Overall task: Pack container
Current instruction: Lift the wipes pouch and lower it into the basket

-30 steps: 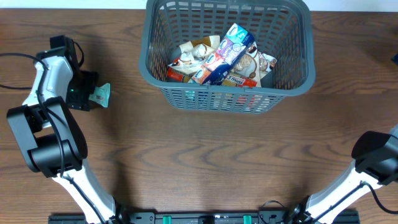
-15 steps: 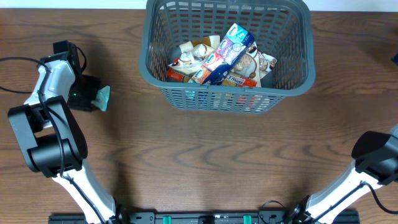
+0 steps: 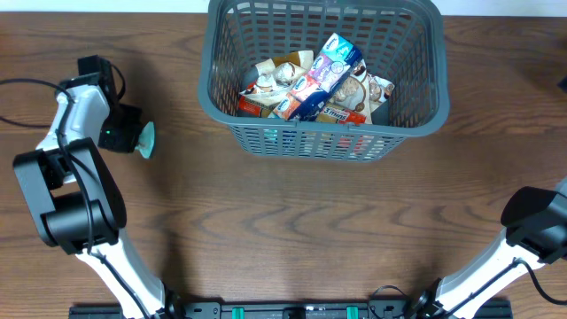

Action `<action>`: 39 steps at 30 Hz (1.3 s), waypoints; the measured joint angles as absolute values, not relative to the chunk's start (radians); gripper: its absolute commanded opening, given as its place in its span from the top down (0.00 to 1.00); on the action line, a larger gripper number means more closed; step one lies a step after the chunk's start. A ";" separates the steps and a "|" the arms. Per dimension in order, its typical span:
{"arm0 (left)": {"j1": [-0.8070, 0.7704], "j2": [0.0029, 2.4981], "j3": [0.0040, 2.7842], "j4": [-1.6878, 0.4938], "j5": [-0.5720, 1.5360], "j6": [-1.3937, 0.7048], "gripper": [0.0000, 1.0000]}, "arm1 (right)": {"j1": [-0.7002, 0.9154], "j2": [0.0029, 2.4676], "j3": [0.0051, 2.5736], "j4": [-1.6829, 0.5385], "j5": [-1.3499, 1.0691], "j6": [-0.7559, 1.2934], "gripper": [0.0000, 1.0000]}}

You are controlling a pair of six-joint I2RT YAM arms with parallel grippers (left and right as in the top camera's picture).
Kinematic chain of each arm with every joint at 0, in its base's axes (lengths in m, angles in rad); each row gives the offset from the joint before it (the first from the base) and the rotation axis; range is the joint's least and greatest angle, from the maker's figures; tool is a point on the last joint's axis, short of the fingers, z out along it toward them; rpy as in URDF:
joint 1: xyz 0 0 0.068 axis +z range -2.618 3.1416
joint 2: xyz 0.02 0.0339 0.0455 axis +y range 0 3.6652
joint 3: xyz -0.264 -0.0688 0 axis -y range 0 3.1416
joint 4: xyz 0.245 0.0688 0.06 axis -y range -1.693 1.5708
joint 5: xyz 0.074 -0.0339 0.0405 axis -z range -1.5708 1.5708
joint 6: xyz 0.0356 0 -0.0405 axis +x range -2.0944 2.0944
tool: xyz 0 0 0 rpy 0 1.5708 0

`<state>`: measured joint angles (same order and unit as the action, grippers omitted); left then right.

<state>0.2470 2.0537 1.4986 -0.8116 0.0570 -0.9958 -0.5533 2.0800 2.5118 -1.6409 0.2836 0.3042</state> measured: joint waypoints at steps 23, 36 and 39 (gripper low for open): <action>-0.270 1.462 1.765 -0.573 -0.038 -0.558 0.94 | -0.553 2.080 2.512 -1.641 0.284 0.304 0.01; -0.536 1.709 1.763 -0.497 -0.006 -0.437 0.94 | -0.553 2.080 2.512 -1.641 0.284 0.304 0.01; -0.548 1.760 1.763 -0.499 -0.006 -0.435 0.94 | -0.553 2.080 2.512 -1.641 0.284 0.304 0.01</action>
